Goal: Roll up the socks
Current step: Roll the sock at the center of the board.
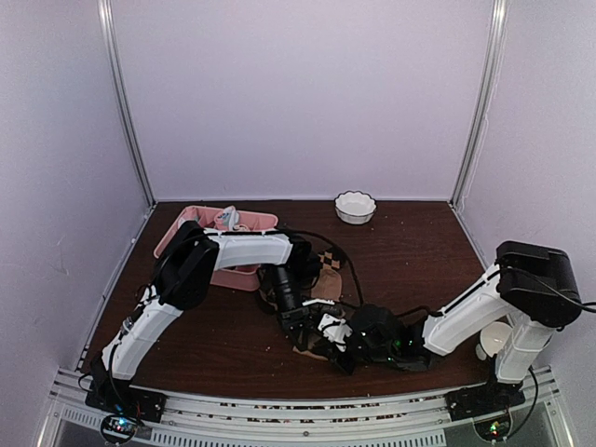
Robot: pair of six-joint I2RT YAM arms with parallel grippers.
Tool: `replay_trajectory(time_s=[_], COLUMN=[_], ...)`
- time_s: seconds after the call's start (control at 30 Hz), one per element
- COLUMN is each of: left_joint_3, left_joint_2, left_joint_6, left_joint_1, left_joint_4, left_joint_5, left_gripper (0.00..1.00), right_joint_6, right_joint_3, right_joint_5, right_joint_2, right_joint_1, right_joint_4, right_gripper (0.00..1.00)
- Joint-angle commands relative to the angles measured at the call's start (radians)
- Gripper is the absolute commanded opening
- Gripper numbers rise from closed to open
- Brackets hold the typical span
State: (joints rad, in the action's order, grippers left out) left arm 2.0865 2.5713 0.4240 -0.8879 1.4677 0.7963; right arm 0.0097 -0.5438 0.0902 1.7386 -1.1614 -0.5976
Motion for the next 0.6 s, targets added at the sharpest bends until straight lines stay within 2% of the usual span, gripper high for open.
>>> replay_trajectory(time_s=[0.0,0.07,0.13,0.4,0.57], left_joint_3=[-0.011,-0.044,-0.095,-0.393,-0.525], left_joint_2=[0.007,-0.046,-0.116,-0.439,-0.543], left_joint_6=[0.012,0.035,0.060,0.121,0.230], left_joint_1=[0.004,0.004,0.008,0.037,0.032], left_joint_4=[-0.095,-0.129,-0.182,-0.491,-0.545], left_joint_5=[-0.116,-0.120,-0.139,-0.191,-0.136], left_gripper=[0.16,0.31,0.38,0.43,0.43], right_joint_6=[0.002,0.008,0.027,0.131,0.165], right_joint_3=[-0.006,-0.005,0.003,0.058,0.061], right_joint_5=[0.032,0.043,0.042,0.052,0.082], right_joint_2=[0.010,0.024,0.041,0.068,0.094], right_joint_1=[0.009,0.008,0.009,0.019,0.026], right_joint_4=[0.092,0.113,0.121,0.076,0.051], right_gripper=[0.05,0.01,0.00,0.00,0.00])
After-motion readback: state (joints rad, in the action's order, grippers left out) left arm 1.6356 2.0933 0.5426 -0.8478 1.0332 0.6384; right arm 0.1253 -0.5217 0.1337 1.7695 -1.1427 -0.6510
